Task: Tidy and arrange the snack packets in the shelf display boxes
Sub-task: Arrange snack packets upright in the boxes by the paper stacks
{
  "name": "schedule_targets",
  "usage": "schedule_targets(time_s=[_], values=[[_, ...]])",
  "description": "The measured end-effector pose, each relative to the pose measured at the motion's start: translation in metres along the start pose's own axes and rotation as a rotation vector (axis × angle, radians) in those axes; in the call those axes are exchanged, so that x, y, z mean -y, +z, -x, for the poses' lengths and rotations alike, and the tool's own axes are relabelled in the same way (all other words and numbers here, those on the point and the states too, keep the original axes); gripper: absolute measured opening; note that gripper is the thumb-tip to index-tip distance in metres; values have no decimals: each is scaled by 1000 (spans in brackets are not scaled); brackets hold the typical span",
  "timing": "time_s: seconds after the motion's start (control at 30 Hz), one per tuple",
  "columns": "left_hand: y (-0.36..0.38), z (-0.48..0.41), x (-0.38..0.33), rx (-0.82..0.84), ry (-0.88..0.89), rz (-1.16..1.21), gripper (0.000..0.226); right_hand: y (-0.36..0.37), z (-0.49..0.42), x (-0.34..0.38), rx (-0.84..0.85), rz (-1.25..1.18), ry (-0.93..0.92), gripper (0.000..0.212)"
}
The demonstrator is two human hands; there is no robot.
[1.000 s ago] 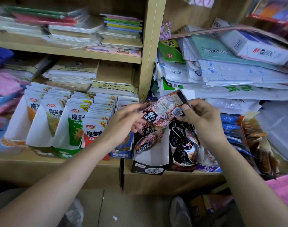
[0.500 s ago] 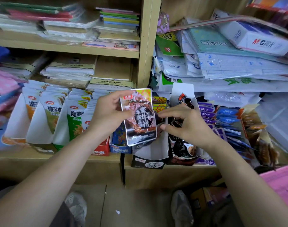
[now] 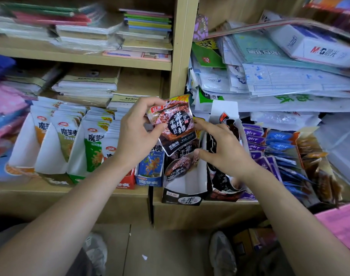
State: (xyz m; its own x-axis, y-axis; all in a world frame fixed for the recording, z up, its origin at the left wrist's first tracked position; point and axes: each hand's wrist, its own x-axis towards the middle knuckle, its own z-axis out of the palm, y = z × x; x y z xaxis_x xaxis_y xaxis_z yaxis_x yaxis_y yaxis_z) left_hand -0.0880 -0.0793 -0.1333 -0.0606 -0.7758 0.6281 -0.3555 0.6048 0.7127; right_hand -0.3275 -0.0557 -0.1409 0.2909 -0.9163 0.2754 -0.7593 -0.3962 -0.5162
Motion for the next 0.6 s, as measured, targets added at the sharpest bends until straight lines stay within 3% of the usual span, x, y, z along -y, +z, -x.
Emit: schedule_targets(time_s=[0.1,0.3,0.43,0.5,0.6], values=[[5,-1,5,78,-9,-51,66,0,1,0,-57,-52,4,75],[15,2,24,290,159,-303,61,-5,4,2,-157,-66,26,60],[20,2,33,365,205,-426,59,-5,5,-3,-232,-27,-49,32],[19,0,34,365,161,-395,54,-2,6,-2,-189,23,-117,24],[17,-4,35,378,94,-323,41,12,7,9,-56,76,-235,30]])
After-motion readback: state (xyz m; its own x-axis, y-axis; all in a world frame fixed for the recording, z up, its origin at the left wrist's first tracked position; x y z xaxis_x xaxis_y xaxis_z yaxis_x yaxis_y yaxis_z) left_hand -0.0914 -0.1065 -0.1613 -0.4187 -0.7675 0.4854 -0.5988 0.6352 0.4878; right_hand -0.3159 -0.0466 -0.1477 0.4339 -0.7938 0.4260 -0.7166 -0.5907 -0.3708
